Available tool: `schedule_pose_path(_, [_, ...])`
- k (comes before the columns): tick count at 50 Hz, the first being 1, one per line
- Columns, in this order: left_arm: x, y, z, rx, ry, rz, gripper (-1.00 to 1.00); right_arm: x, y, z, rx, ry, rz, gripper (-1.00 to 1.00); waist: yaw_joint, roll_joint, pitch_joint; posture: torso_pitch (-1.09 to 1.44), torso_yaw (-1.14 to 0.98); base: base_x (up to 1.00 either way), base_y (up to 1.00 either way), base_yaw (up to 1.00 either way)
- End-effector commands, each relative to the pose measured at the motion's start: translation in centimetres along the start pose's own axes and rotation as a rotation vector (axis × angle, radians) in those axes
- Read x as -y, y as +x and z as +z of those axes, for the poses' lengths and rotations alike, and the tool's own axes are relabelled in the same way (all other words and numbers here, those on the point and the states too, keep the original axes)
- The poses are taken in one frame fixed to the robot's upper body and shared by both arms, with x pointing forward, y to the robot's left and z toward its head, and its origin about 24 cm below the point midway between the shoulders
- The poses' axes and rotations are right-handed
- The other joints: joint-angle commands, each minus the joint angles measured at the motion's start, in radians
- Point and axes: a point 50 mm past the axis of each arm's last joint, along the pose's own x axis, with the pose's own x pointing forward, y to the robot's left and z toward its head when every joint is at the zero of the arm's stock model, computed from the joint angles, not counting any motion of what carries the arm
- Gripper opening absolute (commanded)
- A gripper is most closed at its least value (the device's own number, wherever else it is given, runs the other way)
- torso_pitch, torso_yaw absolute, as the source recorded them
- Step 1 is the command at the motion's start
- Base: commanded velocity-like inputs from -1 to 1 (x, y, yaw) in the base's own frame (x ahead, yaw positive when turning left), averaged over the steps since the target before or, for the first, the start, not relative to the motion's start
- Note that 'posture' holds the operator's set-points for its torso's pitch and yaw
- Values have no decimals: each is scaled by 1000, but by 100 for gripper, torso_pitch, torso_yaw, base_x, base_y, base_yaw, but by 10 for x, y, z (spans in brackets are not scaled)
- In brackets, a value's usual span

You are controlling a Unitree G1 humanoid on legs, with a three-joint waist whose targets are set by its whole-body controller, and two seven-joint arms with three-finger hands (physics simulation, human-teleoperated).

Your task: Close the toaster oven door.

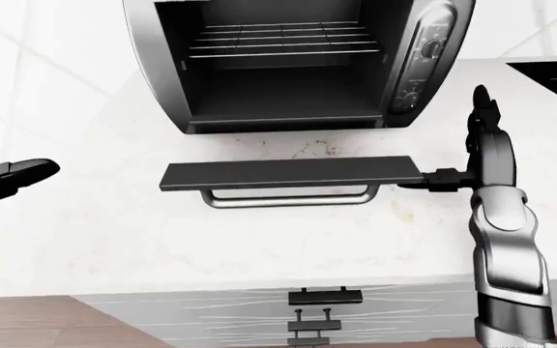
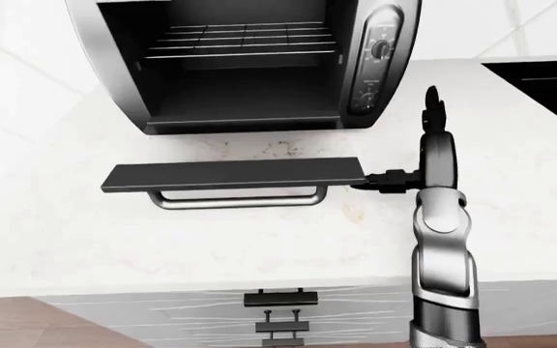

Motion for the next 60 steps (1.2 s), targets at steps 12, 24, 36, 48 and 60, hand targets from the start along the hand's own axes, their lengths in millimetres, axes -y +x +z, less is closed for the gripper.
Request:
schedule_pose_path(12, [2,-2,18,88,13,-9,100,-6,4,17,98,-6,-17,100,-3,3,-21,0,0,0,0,0])
schedule_pose_path(24, [2,-3,18,88,11,-9,100,-25,4,14,100,0,17,100,-4,0,-24,0,0,0,0,0])
schedule_pose_path(36, [2,-2,19,89,9,-8,100,-24,10,36,141,42,-14,100,-3,4,-23,0,0,0,0,0])
schedule_pose_path(48, [2,-3,18,87,10,-12,100,-19,14,56,180,60,-38,100,-2,9,-19,0,0,0,0,0])
schedule_pose_path(60, [2,-3,18,87,10,-13,100,-19,16,70,204,75,-30,100,-4,13,-17,0,0,0,0,0])
